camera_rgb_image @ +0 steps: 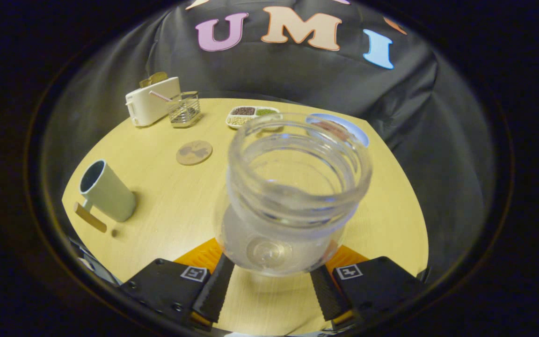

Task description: Take the bottle from table, then pour the juice into the cup, finally place the bottle on the coaster

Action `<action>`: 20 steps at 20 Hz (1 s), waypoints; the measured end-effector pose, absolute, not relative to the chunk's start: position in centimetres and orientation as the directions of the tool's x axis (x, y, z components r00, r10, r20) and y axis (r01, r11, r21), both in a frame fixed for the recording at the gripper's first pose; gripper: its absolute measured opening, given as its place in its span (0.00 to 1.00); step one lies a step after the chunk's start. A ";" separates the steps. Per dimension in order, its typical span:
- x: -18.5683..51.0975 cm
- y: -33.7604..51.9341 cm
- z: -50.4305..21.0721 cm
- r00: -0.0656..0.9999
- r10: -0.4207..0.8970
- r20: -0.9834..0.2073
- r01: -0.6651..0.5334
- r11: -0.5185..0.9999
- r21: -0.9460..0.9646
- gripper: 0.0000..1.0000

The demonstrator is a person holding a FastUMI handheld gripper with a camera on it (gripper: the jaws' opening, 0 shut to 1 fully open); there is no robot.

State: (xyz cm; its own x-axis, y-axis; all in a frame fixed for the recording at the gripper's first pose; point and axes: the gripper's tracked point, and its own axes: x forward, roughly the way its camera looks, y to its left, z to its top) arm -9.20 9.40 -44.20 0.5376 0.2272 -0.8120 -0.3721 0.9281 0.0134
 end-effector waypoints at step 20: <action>-6.7 11.7 -38.7 0.708 0.109 -0.698 -0.403 0.874 -0.272 0.71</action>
State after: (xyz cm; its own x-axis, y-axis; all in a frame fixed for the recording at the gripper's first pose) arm -6.75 11.67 -38.66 0.7077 0.1087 -0.6981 -0.4026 0.8740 -0.2720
